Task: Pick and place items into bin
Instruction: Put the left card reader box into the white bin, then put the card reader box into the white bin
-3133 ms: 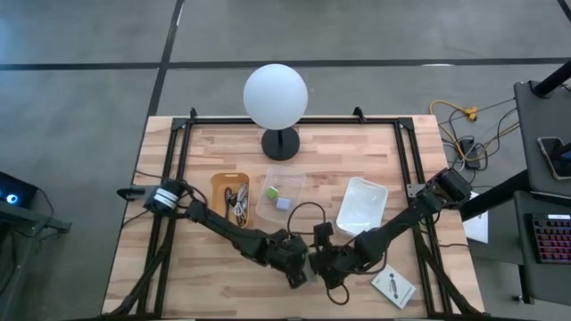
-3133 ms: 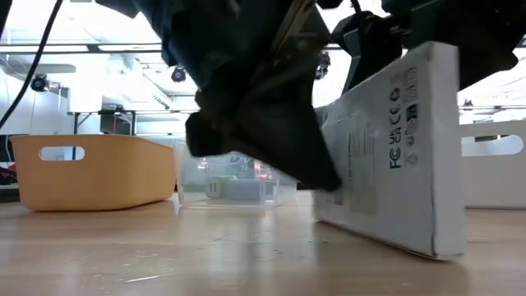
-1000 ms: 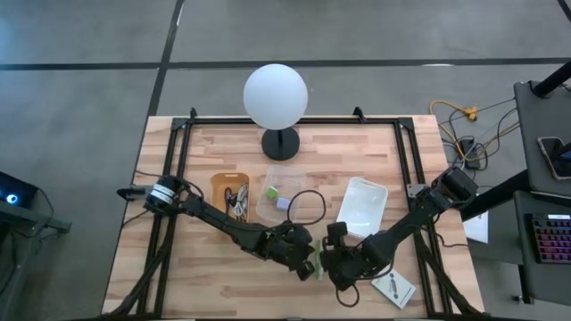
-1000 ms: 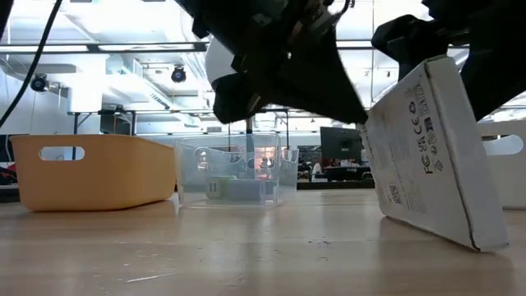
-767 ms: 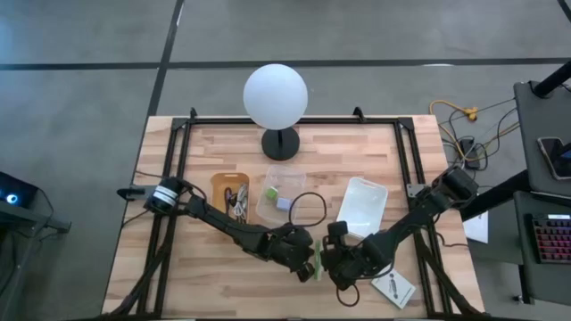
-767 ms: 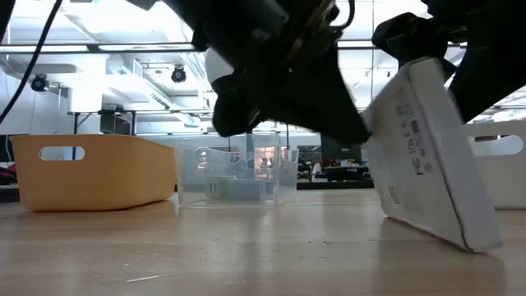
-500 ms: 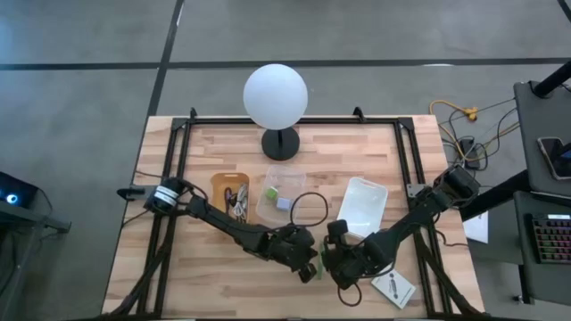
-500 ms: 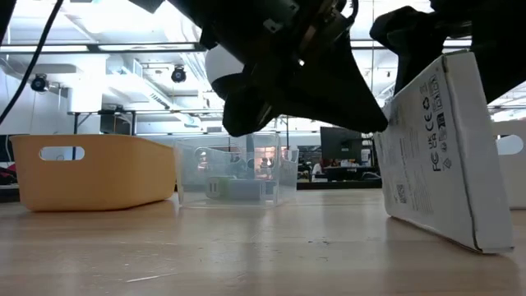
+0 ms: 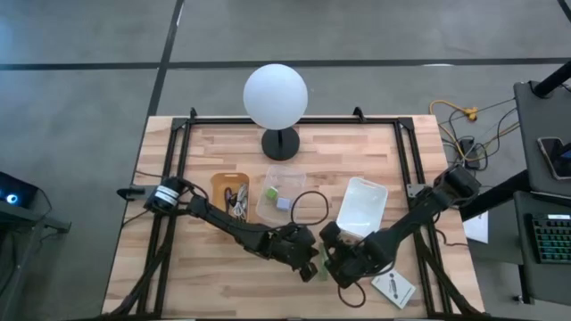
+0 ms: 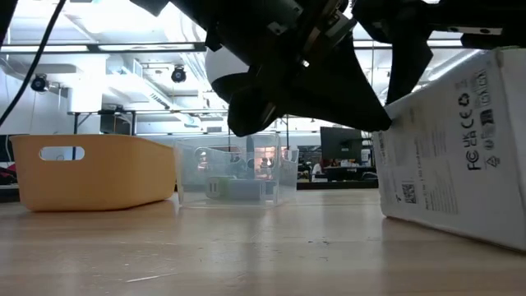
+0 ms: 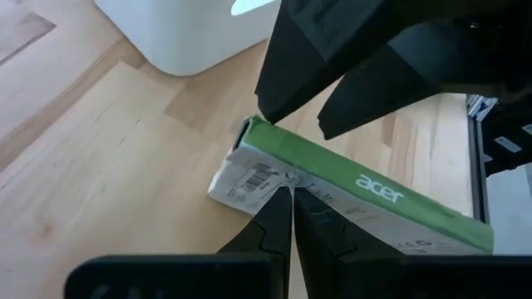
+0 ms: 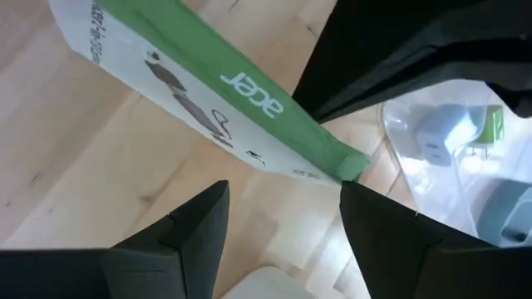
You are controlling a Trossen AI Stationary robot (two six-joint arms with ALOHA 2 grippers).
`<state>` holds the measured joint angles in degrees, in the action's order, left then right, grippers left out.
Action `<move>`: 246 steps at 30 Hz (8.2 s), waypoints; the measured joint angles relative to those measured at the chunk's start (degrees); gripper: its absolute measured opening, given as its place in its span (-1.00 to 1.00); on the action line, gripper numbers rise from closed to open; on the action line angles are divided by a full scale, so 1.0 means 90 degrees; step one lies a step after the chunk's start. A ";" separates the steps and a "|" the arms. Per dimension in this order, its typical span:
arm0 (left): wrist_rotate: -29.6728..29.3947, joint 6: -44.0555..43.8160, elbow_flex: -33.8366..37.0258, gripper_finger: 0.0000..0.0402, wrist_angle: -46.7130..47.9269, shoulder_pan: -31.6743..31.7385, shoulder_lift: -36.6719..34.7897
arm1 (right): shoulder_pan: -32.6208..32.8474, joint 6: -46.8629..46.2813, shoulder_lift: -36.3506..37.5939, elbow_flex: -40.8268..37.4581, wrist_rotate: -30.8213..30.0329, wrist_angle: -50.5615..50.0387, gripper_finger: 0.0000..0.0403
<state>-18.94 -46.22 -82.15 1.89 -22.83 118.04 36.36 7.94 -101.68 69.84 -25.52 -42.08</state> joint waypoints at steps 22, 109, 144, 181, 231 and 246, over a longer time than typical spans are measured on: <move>0.0078 0.0004 0.0000 -1.00 0.0003 0.0041 -0.0002 | -0.0029 0.0149 -0.0021 -0.0078 0.0141 0.0375 0.08; -0.1893 -0.0260 0.0413 -1.00 0.3677 -0.0119 -0.2231 | -0.1404 -1.1270 0.4222 -0.0887 0.0170 -0.3027 -0.80; -0.1249 0.0609 0.0838 -1.00 0.3859 0.0154 -0.2310 | -0.1559 -1.5461 0.3862 -0.2815 0.0643 -0.1404 -0.80; -0.0697 0.1722 0.0835 -1.00 0.3859 0.0787 -0.2310 | -0.1542 -1.3370 0.3924 -0.2551 0.2163 -0.2590 0.14; 0.0243 -0.0615 0.0833 -1.00 0.2329 0.0579 -0.2310 | 0.3454 -1.2970 0.1323 -0.2735 0.3768 -0.0363 -0.96; 0.0250 -0.0852 0.0798 -1.00 0.1771 0.0340 -0.2310 | 0.2632 -1.1067 0.1309 -0.2566 0.4172 0.0561 -0.96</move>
<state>-16.69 -53.89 -74.97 17.83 -19.77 97.25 60.05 -91.67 -89.90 46.75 12.03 -37.02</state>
